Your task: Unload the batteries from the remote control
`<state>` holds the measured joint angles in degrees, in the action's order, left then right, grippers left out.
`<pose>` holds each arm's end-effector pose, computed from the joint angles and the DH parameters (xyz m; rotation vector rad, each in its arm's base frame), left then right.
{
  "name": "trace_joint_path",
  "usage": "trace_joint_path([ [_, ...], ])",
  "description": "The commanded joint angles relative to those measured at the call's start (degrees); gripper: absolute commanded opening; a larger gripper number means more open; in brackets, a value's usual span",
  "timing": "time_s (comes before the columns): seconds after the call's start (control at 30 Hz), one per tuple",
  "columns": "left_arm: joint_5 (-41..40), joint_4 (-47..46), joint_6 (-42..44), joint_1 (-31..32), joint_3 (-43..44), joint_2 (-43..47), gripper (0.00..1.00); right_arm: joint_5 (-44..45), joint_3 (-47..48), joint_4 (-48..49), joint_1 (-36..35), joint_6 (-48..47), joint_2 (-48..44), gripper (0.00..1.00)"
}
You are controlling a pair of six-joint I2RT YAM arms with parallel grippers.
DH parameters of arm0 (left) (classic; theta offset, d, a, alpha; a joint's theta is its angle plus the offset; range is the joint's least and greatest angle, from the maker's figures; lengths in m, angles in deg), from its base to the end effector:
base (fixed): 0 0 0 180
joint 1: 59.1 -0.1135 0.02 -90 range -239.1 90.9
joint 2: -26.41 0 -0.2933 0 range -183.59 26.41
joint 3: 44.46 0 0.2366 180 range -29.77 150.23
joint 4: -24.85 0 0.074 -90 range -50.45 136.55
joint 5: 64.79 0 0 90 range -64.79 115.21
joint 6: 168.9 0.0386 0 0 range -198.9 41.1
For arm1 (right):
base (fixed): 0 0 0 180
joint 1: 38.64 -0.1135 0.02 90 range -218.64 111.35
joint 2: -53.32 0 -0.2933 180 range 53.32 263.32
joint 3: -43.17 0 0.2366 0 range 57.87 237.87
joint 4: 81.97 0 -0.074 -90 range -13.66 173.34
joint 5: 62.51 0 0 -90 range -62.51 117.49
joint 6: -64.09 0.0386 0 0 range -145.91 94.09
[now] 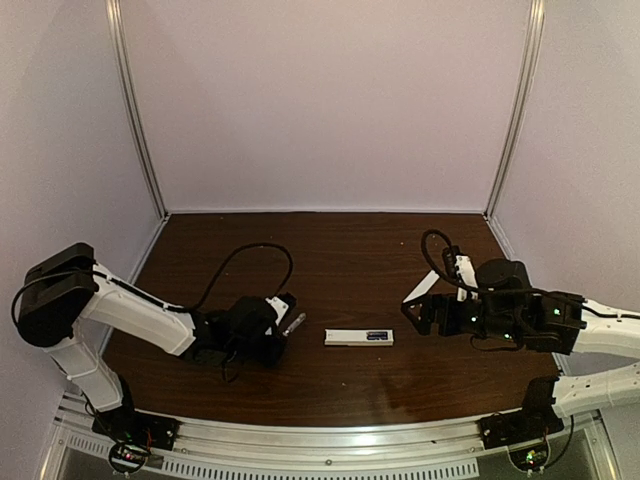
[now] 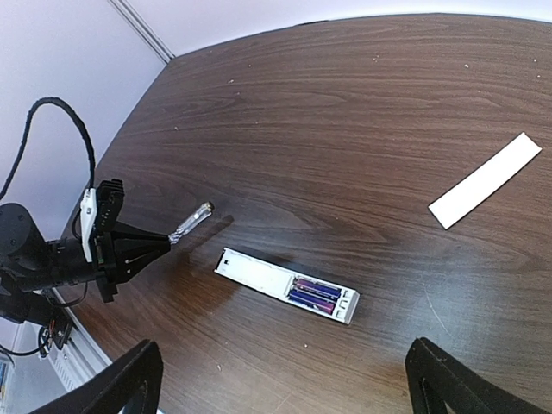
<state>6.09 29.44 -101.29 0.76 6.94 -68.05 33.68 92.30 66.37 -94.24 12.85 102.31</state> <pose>0.1566 -0.2445 0.1627 0.6119 2.2834 -0.3017 0.0938 0.1296 0.2767 -0.2609 2.2254 0.8373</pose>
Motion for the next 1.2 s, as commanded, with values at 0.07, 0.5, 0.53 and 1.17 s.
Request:
trace_joint_path([
  [0.07,5.39,-5.4,6.38,0.17,-1.83,6.78,0.0,-3.07,-0.03,1.16,-0.32,-1.6,0.15,1.0],
  [0.5,23.56,-17.4,20.68,1.27,-2.63,11.13,0.0,-15.8,1.6,5.22,-0.31,-1.9,3.71,1.0],
  [0.53,24.45,-18.08,21.65,1.31,-2.53,10.87,0.0,-16.54,1.72,5.28,-0.31,-1.67,3.94,1.0],
  [1.17,40.86,-23.92,35.37,1.31,-0.09,6.8,0.0,-31.97,11.43,1.67,-0.31,5.85,14.94,1.0],
])
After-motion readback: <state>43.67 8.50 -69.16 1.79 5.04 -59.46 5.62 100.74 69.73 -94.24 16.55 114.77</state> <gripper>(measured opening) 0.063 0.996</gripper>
